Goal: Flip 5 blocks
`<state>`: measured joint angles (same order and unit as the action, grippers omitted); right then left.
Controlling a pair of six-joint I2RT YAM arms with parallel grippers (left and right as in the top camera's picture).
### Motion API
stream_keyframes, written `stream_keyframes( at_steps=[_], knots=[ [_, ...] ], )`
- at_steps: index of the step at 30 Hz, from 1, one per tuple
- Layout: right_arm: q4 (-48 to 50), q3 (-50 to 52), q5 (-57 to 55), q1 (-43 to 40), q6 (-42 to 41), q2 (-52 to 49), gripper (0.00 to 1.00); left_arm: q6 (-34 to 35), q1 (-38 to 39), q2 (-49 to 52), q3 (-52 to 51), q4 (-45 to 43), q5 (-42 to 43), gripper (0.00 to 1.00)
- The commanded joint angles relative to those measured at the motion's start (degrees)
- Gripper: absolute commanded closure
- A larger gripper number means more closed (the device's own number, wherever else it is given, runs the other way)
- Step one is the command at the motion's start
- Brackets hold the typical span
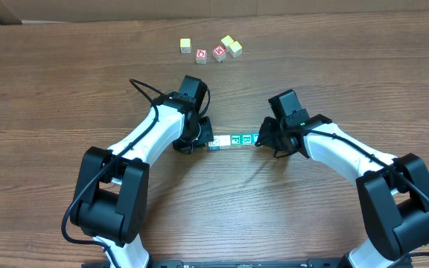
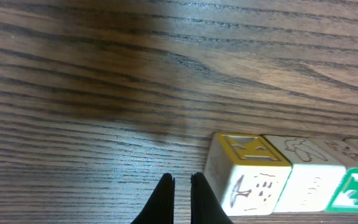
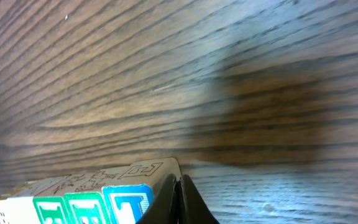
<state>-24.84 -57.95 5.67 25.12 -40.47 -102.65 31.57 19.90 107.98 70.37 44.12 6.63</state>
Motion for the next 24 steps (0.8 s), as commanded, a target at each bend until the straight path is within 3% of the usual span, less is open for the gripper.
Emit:
stream_keyframes(
  at_steps=[1,24],
  knots=[
    [0.3,0.6,0.4,0.7,-0.1,-0.2,0.96,0.8,0.7,0.7,-0.8,0.0,-0.8,0.96],
    [0.1,0.6,2.5,0.7,-0.1,-0.2,0.96,0.8,1.7,0.7,-0.9,-1.0,-2.6,0.96]
  ],
)
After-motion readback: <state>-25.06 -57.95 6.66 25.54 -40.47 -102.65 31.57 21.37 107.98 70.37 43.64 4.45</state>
